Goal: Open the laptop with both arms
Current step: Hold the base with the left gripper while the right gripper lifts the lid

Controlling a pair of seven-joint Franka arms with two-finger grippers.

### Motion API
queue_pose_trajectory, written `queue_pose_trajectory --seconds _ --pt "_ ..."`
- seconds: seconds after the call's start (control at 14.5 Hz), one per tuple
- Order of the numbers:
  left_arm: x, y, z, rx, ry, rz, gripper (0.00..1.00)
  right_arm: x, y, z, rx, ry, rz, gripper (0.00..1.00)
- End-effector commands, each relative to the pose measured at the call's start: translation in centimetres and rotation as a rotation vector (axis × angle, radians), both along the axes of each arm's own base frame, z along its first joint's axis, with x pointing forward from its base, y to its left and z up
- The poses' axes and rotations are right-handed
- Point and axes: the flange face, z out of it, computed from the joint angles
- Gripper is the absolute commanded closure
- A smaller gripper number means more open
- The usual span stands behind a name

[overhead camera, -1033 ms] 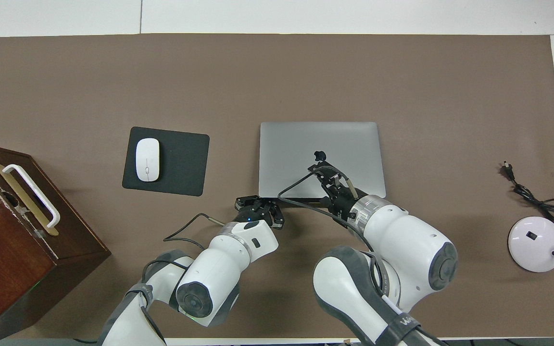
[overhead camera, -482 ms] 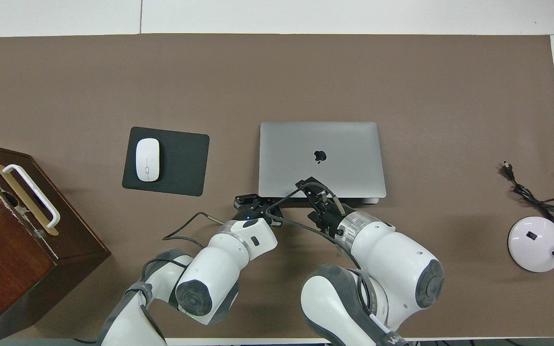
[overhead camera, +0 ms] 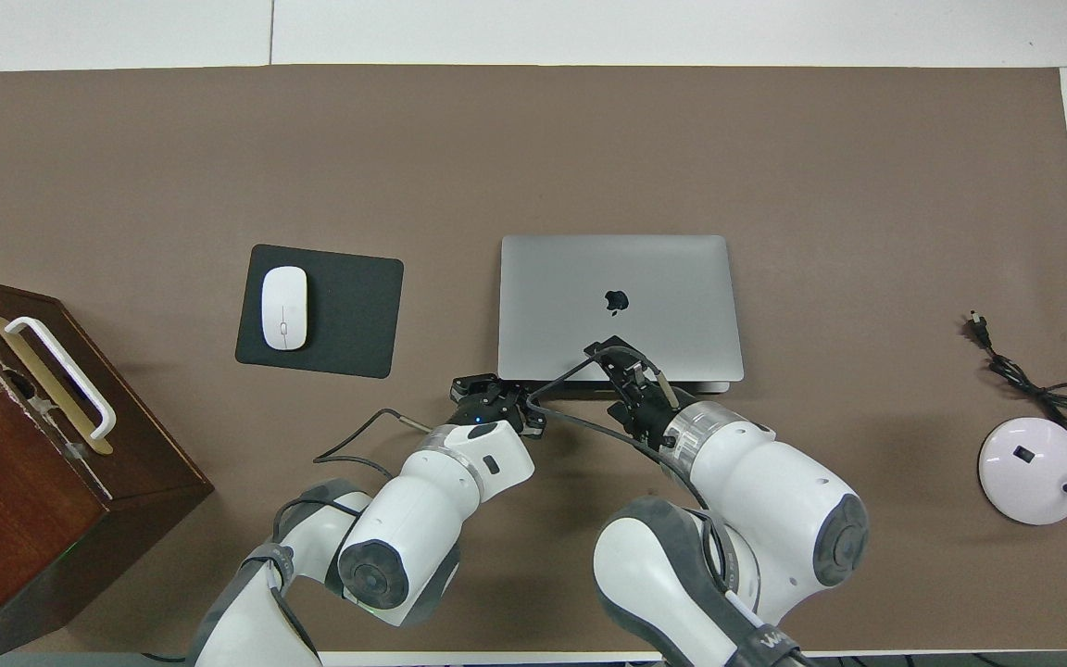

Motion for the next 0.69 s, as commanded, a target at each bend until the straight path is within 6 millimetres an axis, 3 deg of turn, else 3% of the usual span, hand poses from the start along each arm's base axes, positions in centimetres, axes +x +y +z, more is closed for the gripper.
queue_pose_trajectory --seconds 0.0,0.62 --pt "0.8 0.4 -2.5 0.038 0.01 0.009 1.0 0.5 -1.5 -0.4 -0.019 -0.014 0.0 0.0" --pt "1.4 1.0 -2.6 0.045 0.006 0.01 1.0 2.4 -2.9 -0.9 -0.047 -0.037 0.007 0.0"
